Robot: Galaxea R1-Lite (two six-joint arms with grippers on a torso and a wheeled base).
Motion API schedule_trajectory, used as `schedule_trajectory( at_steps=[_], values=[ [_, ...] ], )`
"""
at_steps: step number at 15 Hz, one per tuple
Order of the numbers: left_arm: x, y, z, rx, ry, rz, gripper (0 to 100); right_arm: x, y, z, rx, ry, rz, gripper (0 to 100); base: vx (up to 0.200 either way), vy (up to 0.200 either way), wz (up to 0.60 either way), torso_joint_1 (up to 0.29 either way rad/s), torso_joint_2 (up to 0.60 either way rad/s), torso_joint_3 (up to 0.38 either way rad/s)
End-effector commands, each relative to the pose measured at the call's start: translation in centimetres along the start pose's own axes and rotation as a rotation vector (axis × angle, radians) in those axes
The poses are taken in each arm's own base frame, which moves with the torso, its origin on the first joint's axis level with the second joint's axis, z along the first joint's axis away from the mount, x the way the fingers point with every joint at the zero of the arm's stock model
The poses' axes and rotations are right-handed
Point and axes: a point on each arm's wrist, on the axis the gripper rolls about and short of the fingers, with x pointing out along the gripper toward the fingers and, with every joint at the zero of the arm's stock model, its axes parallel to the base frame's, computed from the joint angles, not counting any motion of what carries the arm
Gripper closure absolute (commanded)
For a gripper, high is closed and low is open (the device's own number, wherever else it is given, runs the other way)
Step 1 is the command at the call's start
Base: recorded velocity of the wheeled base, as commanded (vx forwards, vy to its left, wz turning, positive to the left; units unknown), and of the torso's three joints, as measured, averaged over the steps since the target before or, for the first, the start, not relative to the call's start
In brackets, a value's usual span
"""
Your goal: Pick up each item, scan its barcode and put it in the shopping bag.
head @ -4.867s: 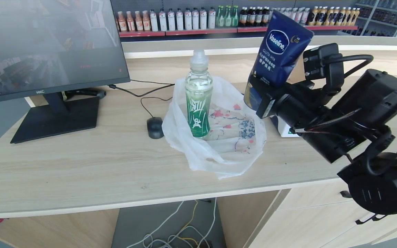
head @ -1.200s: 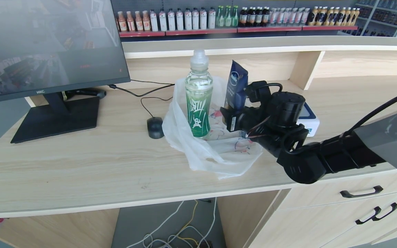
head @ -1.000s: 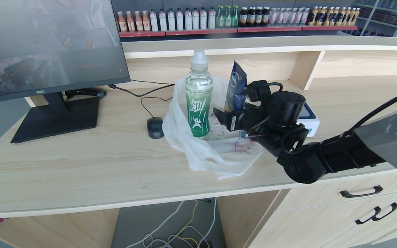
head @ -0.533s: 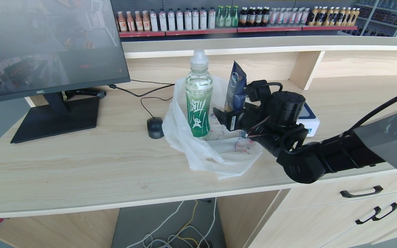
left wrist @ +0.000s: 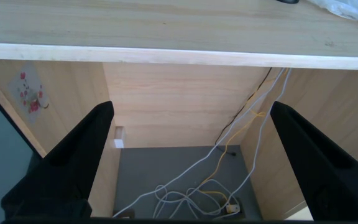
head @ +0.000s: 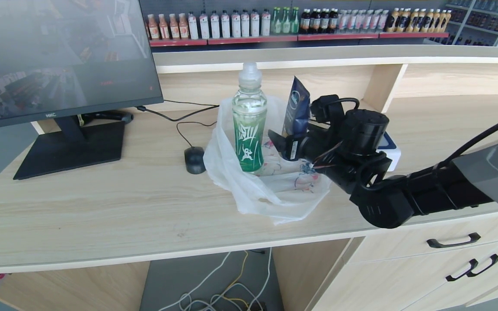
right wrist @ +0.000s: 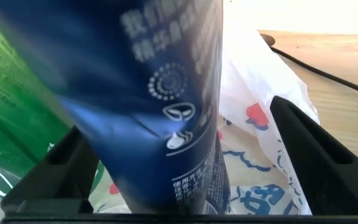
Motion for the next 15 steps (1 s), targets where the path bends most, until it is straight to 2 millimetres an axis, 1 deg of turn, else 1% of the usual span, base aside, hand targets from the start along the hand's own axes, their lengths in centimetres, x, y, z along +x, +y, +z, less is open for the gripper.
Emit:
schedule_trajectory(
  at_steps=[1,4,7,8,9,11,13,14,15],
  values=[
    [0.0,0.0,0.0,-0.001,0.000,0.000,0,-0.6,0.0,1.4,0.004,-0.031,0.002,0,0.000,0.000,0.00,0.000,0.00,0.000],
    [0.0,0.0,0.0,-0.001,0.000,0.000,0,-2.2,0.1,2.7,0.006,-0.042,0.009,0,0.000,0.000,0.00,0.000,0.00,0.000],
    [0.0,0.0,0.0,-0.001,0.000,0.000,0,-4.7,0.0,3.9,0.012,-0.051,-0.020,0,0.000,0.000,0.00,0.000,0.00,0.000],
    [0.0,0.0,0.0,-0.001,0.000,0.000,0,-6.1,0.2,4.8,0.018,-0.060,-0.020,0,0.000,0.000,0.00,0.000,0.00,0.000],
    [0.0,0.0,0.0,-0.001,0.000,0.000,0,-6.7,0.3,5.2,0.019,-0.065,-0.016,0,0.000,0.000,0.00,0.000,0.00,0.000],
    [0.0,0.0,0.0,-0.001,0.000,0.000,0,-9.3,0.3,7.1,0.028,-0.104,-0.003,0,0.000,0.000,0.00,0.000,0.00,0.000],
    [0.0,0.0,0.0,-0.001,0.000,0.000,0,-12.1,0.0,8.1,0.033,-0.115,-0.014,0,0.000,0.000,0.00,0.000,0.00,0.000],
    [0.0,0.0,0.0,-0.001,0.000,0.000,0,-15.4,-0.6,8.5,0.034,-0.120,-0.017,0,0.000,0.000,0.00,0.000,0.00,0.000],
    [0.0,0.0,0.0,0.001,0.000,0.000,0,-17.5,-1.0,8.6,0.038,-0.123,-0.017,0,0.000,0.000,0.00,0.000,0.00,0.000]
  ],
)
